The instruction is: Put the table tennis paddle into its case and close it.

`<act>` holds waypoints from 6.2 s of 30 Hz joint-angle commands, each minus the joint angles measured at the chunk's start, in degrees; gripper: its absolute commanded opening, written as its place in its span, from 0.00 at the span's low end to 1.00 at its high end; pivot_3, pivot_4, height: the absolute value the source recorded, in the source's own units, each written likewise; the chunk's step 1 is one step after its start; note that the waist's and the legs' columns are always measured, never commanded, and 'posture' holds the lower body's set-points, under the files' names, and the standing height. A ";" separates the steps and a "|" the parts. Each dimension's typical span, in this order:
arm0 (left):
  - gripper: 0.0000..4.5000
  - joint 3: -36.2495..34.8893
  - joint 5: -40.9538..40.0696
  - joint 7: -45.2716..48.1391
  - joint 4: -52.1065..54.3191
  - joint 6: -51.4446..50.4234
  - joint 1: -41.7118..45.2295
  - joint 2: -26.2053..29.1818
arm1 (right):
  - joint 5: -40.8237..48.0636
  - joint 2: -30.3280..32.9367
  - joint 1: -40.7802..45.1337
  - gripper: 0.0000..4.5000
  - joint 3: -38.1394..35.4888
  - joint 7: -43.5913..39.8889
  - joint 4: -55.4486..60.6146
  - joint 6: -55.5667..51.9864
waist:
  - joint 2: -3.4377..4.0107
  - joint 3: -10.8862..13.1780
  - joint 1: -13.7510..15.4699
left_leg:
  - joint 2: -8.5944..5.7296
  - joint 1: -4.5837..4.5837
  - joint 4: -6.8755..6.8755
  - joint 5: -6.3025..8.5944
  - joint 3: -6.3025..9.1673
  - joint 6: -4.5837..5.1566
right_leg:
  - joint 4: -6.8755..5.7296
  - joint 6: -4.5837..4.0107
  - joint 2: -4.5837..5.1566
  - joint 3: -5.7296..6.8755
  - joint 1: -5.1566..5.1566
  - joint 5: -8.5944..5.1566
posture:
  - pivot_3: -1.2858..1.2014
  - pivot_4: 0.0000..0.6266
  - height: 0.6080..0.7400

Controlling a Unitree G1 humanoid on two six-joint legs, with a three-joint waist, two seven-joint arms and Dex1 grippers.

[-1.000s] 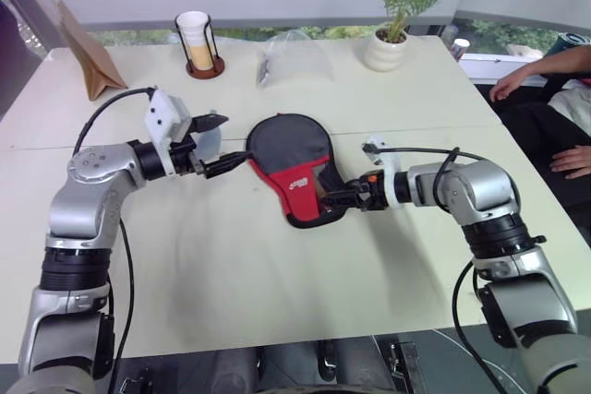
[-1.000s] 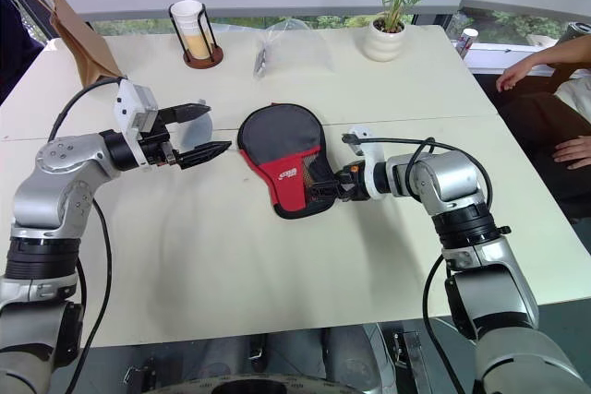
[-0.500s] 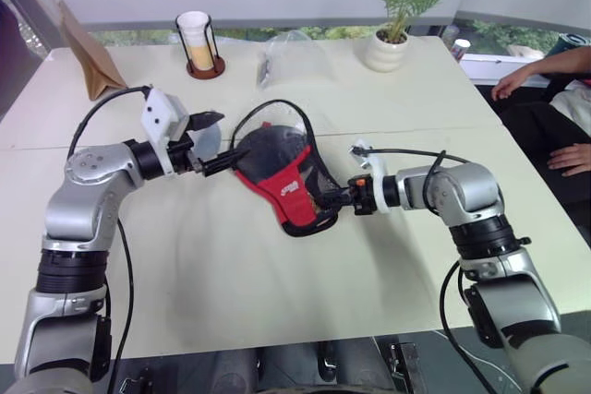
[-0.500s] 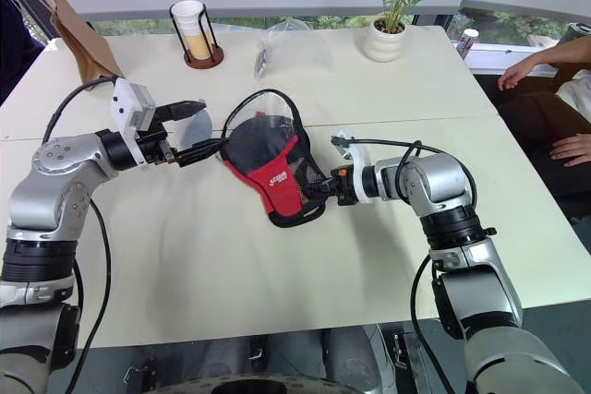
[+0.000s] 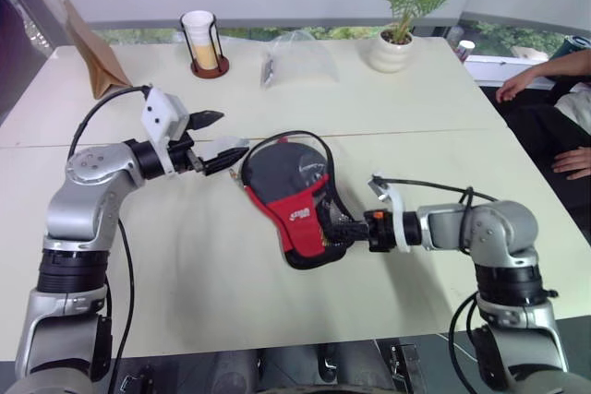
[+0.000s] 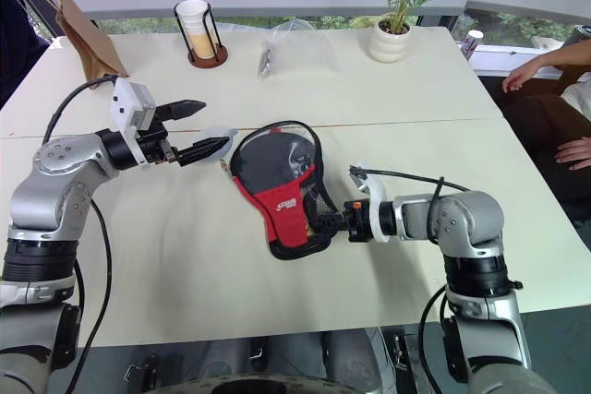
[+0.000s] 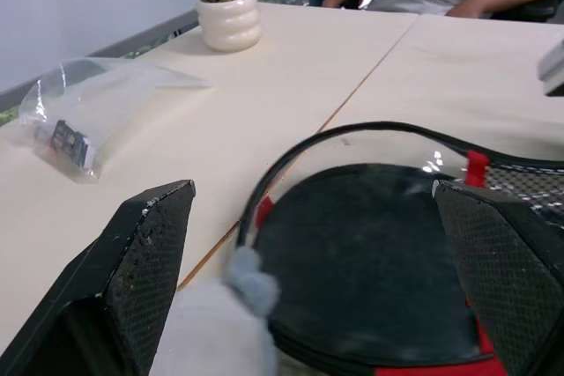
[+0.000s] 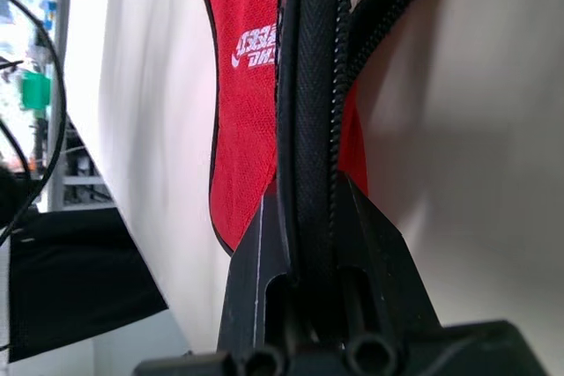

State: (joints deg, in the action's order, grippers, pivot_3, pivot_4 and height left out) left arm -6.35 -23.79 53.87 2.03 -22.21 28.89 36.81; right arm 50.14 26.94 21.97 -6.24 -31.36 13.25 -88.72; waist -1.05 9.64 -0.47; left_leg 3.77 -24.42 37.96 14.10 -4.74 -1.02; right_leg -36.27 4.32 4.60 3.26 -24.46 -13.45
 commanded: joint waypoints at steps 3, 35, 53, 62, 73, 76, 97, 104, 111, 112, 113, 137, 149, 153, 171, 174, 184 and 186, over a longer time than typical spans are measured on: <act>1.00 -0.52 -0.42 -0.03 1.00 1.05 0.07 0.16 | 12.76 1.92 -5.60 0.01 -1.47 11.08 3.14 -3.78 | 0.00 0.00 -0.08 | 0.00 0.00 0.00 0.00 0.00 0.00 | 0.01 -0.01 0.00 -0.01 0.00 0.00 | 0.52 0.24 1.00; 1.00 -1.04 -0.61 4.43 1.29 0.45 -3.66 5.18 | 52.52 28.95 -3.29 0.99 5.13 38.07 3.01 17.72 | -0.04 0.04 -0.04 | 0.01 -0.05 0.00 0.01 0.03 0.02 | 0.16 -0.19 0.00 -0.02 0.00 -0.13 | 0.52 0.24 1.00; 1.00 2.70 6.93 12.44 -9.40 11.92 -4.62 12.21 | -15.63 14.90 15.10 0.99 26.58 -16.21 -4.08 58.96 | 0.02 0.08 0.11 | 0.04 -0.21 -0.05 0.01 -0.14 0.01 | 0.16 -0.22 0.03 -0.03 -0.26 -0.14 | 0.52 0.24 1.00; 1.00 4.94 9.37 12.41 -14.97 15.62 -1.30 9.64 | -30.28 2.78 12.34 0.99 30.16 -20.94 -17.60 72.64 | 0.01 0.08 -0.02 | 0.01 -0.28 0.06 0.00 -0.19 0.01 | 0.08 -0.04 0.05 -0.03 -0.27 -0.03 | 0.52 0.24 1.00; 1.00 9.47 14.45 12.93 -25.90 23.23 5.63 4.45 | -41.58 -1.45 9.08 0.99 32.66 -23.99 -28.11 79.87 | 0.01 0.04 -0.31 | 0.05 0.05 0.05 0.00 -0.18 0.00 | -0.06 0.01 -0.02 -0.02 -0.08 -0.01 | 0.52 0.24 1.00; 1.00 11.03 17.42 11.37 -30.72 27.70 8.03 2.96 | -43.08 -2.36 9.20 0.99 32.35 -24.14 -29.87 80.96 | -0.01 0.01 -0.32 | 0.05 0.15 0.05 0.00 -0.18 0.00 | -0.08 0.01 -0.03 -0.02 0.00 -0.01 | 0.52 0.24 1.00; 0.03 14.10 25.34 6.70 -53.58 36.23 22.82 -5.05 | -46.48 -2.94 7.91 1.00 31.10 -24.65 -30.29 80.07 | -0.03 -0.03 -0.14 | 0.04 0.29 0.06 -0.01 -0.17 -0.01 | -0.17 0.01 -0.02 -0.02 0.11 0.00 | 0.52 0.24 1.00; 0.03 18.02 34.46 -7.85 -71.49 41.48 36.30 -11.76 | -46.42 -3.31 7.04 1.00 32.15 -24.33 -28.32 70.62 | -0.09 -0.07 -0.17 | 0.02 0.30 0.12 -0.01 -0.15 -0.02 | -0.17 0.02 -0.02 -0.02 0.17 0.00 | 0.52 0.24 1.00; 0.03 19.24 39.39 -17.21 -77.72 42.49 43.33 -18.03 | -46.97 -3.94 5.33 1.00 33.41 -22.62 -24.80 62.20 | -0.11 -0.08 -0.29 | 0.03 0.33 0.10 -0.01 -0.14 -0.01 | -0.19 0.04 -0.03 -0.01 0.16 0.01 | 0.52 0.24 1.00; 0.03 19.21 39.92 -18.45 -78.16 42.33 44.16 -19.15 | -46.87 -4.03 5.05 1.00 33.51 -22.33 -24.22 61.44 | -0.12 -0.09 -0.21 | 0.03 0.33 0.10 -0.01 -0.13 -0.01 | -0.20 0.04 -0.03 -0.01 0.16 0.00 | 0.52 0.24 1.00; 0.03 19.10 40.40 -19.75 -78.59 41.95 45.05 -20.44 | -46.88 -4.13 4.75 1.00 33.64 -21.93 -23.64 60.88 | -0.14 -0.10 -0.19 | 0.03 0.32 0.10 -0.01 -0.13 -0.02 | -0.20 0.04 -0.03 -0.01 0.16 0.00 | 0.52 0.24 1.00; 0.03 5.40 32.56 -14.28 -79.86 36.30 49.90 -41.35 | -46.47 -5.21 -2.89 1.00 34.02 -11.59 -10.20 48.74 | -0.16 -0.14 -0.09 | -0.04 0.22 0.07 0.00 0.00 -0.01 | -0.08 0.04 0.01 0.03 0.16 -0.04 | 0.52 0.24 1.00; 1.00 1.32 27.61 2.94 -79.17 24.28 49.28 -37.91 | -46.54 -2.81 -2.01 1.00 32.82 -13.68 -12.24 51.43 | -0.13 -0.17 -0.13 | -0.05 0.19 0.06 0.00 0.05 0.00 | -0.04 -0.04 0.01 0.06 0.17 -0.10 | 0.52 0.24 1.00; 1.00 -2.35 22.89 9.72 -78.09 18.86 50.39 -35.30 | -46.02 -2.34 -1.19 1.00 31.05 -14.11 -12.56 52.00 | -0.13 -0.17 -0.11 | -0.06 0.15 0.06 0.00 0.07 0.00 | -0.02 -0.05 0.01 0.07 0.17 -0.10 | 0.52 0.24 1.00; 1.00 8.47 21.05 26.28 -44.13 20.99 25.45 -18.41 | -33.35 4.29 12.91 1.00 13.19 -19.39 -6.25 43.14 | -0.02 -0.01 -0.19 | -0.04 -0.09 0.07 0.00 0.03 0.00 | -0.05 0.04 0.04 0.05 -0.08 -0.03 | 0.52 0.24 1.00; 1.00 10.59 20.46 25.40 -35.81 19.40 20.94 -18.51 | -33.22 8.00 17.62 1.00 12.38 -22.18 -8.75 43.83 | 0.00 0.01 0.00 | -0.04 -0.11 0.07 -0.01 0.04 0.00 | -0.07 0.04 0.03 0.06 -0.11 -0.03 | 0.52 0.24 1.00; 1.00 17.51 21.82 19.96 -24.97 17.77 12.94 -19.04 | -52.20 14.54 33.45 1.00 25.24 -29.92 -39.82 77.57 | 0.05 0.04 -0.45 | -0.05 -0.06 0.06 -0.01 -0.03 0.00 | -0.05 0.06 0.00 0.00 -0.11 -0.03 | 0.52 0.24 1.00; 1.00 18.46 22.11 18.86 -25.01 17.89 12.32 -18.95 | -56.27 13.35 37.30 1.00 27.80 -29.73 -48.76 85.57 | 0.09 0.06 -0.54 | -0.05 -0.05 0.06 -0.01 -0.05 0.01 | -0.06 0.06 0.00 -0.01 -0.12 -0.03 | 0.52 0.24 1.00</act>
State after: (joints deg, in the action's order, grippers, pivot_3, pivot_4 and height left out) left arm 11.68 -1.74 73.75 -24.72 -4.65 40.99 17.76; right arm -3.08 40.67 56.41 20.87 -61.11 -31.77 -9.59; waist -0.97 9.69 -1.01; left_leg 3.72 -24.47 38.02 14.09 -4.79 -1.01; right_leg -36.34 4.38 4.60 3.24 -24.58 -13.48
